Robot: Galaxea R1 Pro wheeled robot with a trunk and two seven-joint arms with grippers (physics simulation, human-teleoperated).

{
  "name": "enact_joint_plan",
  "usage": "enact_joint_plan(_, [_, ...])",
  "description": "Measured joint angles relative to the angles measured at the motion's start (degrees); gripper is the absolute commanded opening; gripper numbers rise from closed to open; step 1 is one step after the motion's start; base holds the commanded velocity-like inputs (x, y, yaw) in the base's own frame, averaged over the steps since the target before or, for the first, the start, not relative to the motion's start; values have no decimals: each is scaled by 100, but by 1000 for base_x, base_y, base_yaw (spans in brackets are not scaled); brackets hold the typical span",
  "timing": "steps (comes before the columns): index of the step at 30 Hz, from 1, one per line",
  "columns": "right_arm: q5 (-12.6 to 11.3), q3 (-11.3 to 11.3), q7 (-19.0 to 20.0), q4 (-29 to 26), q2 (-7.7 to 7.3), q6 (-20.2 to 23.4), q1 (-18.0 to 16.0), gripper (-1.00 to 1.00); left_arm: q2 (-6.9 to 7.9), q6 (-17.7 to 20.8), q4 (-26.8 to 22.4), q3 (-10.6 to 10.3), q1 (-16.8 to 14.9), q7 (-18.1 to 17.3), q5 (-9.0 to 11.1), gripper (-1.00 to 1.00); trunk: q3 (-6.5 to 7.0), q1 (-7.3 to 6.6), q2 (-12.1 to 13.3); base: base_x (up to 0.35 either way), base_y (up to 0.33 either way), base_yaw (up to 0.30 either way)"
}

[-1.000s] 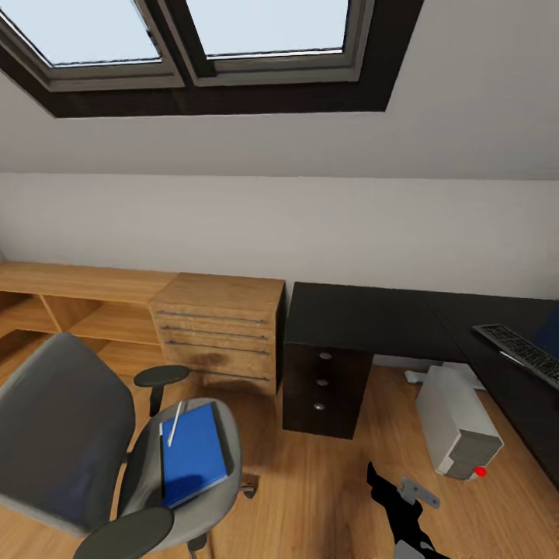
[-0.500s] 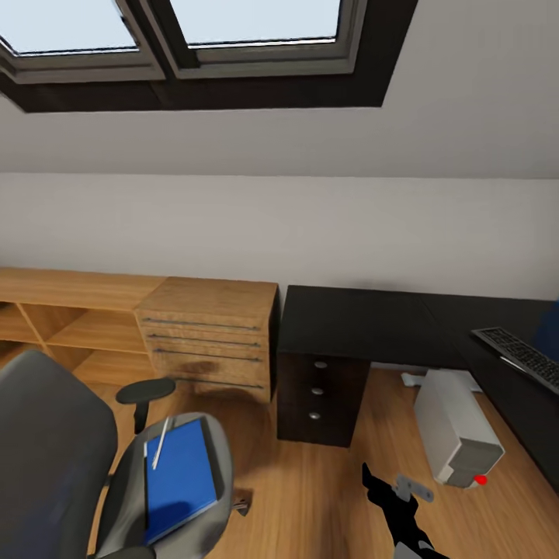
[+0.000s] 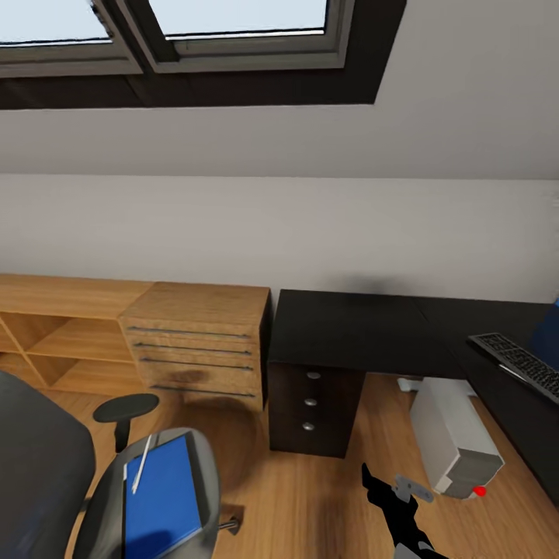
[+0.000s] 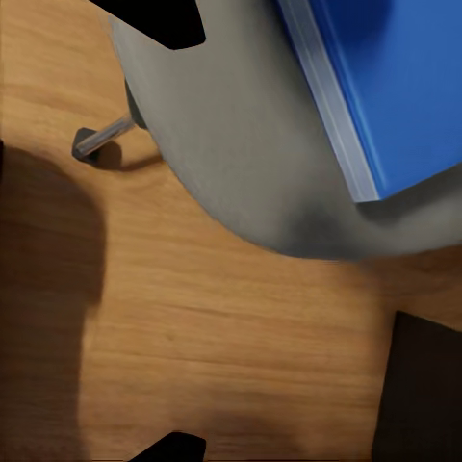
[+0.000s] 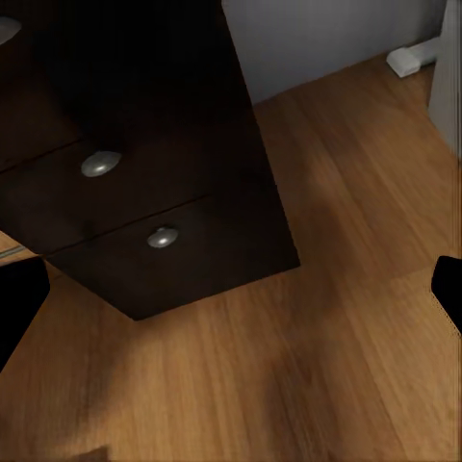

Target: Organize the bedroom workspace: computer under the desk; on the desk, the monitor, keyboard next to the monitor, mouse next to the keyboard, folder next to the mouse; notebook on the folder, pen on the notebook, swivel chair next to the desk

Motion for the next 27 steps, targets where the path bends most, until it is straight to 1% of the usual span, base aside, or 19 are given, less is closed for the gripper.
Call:
enact_joint_plan(3, [1, 0, 0, 1, 2, 0, 4, 100, 1, 0, 2, 0, 0, 0, 0, 100, 0, 0, 0, 14, -6, -191])
enact_joint_plan(7, [-2, 0, -6, 2, 7, 1, 7, 100, 1, 0, 3, 0, 1, 0, 0, 100, 0, 0, 0, 6, -2, -87])
enact_joint_plan(15, [3, -2, 11, -1, -10, -2, 36, 100, 1, 4, 4, -1, 1, 0, 0, 100, 0, 0, 0, 1, -1, -18])
enact_joint_plan(23, [105, -1, 16, 0, -3, -12, 87, 100, 2, 8, 4, 0, 1, 0, 0, 100, 0, 0, 0, 1, -1, -1])
enact_joint_plan(27, [120, 0, 11, 2, 12, -9, 93, 100, 0, 5, 4, -1, 1, 0, 0, 100, 0, -1, 0, 110, -83, 0])
